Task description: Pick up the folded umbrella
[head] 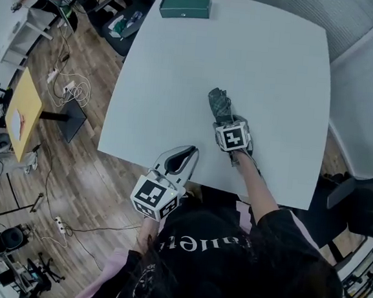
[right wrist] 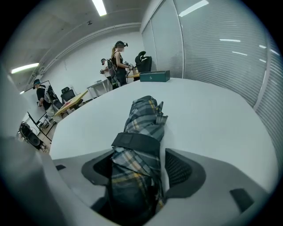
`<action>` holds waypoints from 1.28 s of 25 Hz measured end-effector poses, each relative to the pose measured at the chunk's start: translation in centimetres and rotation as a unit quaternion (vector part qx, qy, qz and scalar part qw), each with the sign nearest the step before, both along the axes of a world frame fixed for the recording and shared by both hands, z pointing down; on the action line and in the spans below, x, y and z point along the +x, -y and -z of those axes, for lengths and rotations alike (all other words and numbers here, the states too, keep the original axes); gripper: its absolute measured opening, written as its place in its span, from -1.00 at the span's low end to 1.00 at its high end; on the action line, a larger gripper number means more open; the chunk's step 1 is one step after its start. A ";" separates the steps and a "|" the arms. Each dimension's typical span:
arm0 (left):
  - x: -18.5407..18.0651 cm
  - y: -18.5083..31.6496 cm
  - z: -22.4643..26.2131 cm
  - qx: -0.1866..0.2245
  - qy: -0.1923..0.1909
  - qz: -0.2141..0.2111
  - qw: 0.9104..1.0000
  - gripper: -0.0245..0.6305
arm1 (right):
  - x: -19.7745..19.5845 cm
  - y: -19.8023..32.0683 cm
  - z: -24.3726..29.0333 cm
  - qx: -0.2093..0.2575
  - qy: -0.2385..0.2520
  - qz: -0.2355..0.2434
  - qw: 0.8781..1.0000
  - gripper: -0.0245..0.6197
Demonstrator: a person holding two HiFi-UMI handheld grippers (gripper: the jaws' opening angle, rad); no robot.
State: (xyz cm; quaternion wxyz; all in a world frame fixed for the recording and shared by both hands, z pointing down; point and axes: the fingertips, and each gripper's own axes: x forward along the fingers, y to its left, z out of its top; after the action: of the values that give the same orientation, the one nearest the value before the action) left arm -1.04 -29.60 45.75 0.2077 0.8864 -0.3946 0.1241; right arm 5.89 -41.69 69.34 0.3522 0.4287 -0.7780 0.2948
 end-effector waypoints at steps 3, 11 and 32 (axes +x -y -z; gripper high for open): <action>0.0 -0.1 -0.3 -0.002 0.003 0.003 1.000 -0.84 | 0.0 0.1 -0.4 -0.001 -0.031 -0.003 1.000 0.04; -2.1 -0.8 -0.3 0.000 0.009 0.028 1.000 -0.84 | 0.3 0.6 -0.2 0.014 -0.039 -0.015 0.999 -0.11; -7.4 -6.3 1.9 0.032 -0.001 0.037 0.999 -0.84 | -1.3 -8.7 9.0 -0.057 0.241 -0.092 0.964 -0.23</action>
State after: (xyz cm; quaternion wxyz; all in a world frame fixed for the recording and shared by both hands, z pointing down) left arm -8.46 -23.29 43.88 0.1837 0.8777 -0.4307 0.1023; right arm 4.62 -32.94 60.32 0.1492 0.3937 -0.7792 0.4643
